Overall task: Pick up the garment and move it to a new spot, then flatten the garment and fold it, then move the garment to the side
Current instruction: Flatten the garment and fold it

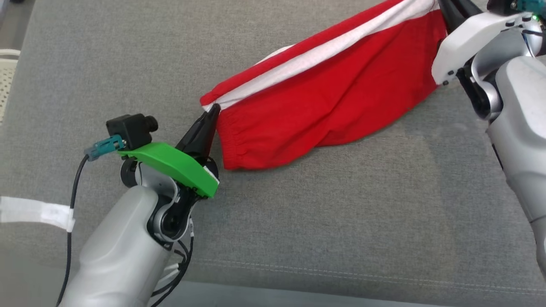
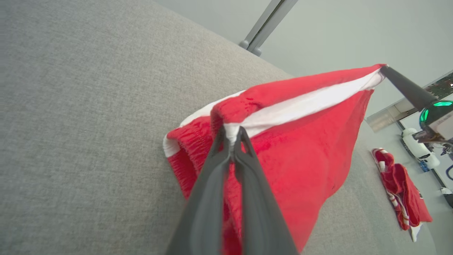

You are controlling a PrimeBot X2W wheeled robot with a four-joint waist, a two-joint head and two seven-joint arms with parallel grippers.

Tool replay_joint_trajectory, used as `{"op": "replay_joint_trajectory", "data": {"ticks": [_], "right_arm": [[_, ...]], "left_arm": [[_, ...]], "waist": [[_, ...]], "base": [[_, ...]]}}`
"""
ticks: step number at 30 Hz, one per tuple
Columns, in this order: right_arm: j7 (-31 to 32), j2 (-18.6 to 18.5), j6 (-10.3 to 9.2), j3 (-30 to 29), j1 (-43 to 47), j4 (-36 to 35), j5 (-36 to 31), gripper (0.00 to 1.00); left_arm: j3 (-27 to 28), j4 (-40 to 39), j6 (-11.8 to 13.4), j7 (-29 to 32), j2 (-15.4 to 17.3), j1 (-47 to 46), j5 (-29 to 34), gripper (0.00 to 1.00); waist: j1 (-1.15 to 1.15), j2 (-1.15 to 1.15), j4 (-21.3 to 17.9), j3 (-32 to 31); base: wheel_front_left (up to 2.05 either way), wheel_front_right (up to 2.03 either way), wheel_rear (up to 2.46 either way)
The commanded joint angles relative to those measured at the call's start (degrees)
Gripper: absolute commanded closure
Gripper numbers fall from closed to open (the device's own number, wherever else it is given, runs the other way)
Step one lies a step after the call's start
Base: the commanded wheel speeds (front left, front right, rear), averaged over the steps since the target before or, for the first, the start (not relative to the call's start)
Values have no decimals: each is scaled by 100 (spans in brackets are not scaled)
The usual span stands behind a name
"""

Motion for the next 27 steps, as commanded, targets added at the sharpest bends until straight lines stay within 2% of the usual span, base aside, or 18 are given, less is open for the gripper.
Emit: {"op": "replay_joint_trajectory", "data": {"ticks": [1,6,10,14,15,16,17,18,24,27], "right_arm": [[-55,-47,-7,49,-180,216,-41,100],[-261,-45,-7,279,-753,1039,27,100],[-472,-14,-7,431,-1015,1502,99,100],[-633,68,-7,554,-1152,1842,273,100],[-693,72,-7,565,-1181,1912,295,95],[-752,68,-7,569,-1218,1996,317,74],[-788,96,-7,593,-1229,2071,356,7],[-835,123,-7,633,-1241,2131,374,0],[-1270,276,-7,692,-1095,2315,604,0],[-1436,308,-7,688,-934,2249,658,0]], "left_arm": [[1,150,-63,-40,-92,-183,-18,100],[-116,747,-195,-224,-419,-555,-114,100],[-238,1015,-233,-382,-559,-751,-178,100],[-452,974,-240,-524,-569,-836,-304,100],[-506,972,-237,-568,-536,-858,-321,100],[-550,968,-238,-609,-519,-878,-350,81],[-594,970,-238,-632,-513,-886,-382,46],[-626,990,-239,-703,-482,-909,-364,0],[-609,1087,-240,-951,-372,-823,-173,0],[-363,1051,-190,-995,-286,-709,137,0]], "waist": [[0,0,387,401],[0,0,584,614],[0,0,661,702],[0,0,671,731],[0,0,665,733],[0,0,658,733],[0,0,650,726],[0,0,642,719],[0,0,540,554],[0,0,454,425]], "base": [[0,0,0],[0,0,0],[0,0,0],[0,0,0],[0,0,0],[0,0,0],[0,0,0],[0,0,0],[0,0,0],[0,0,0]]}}
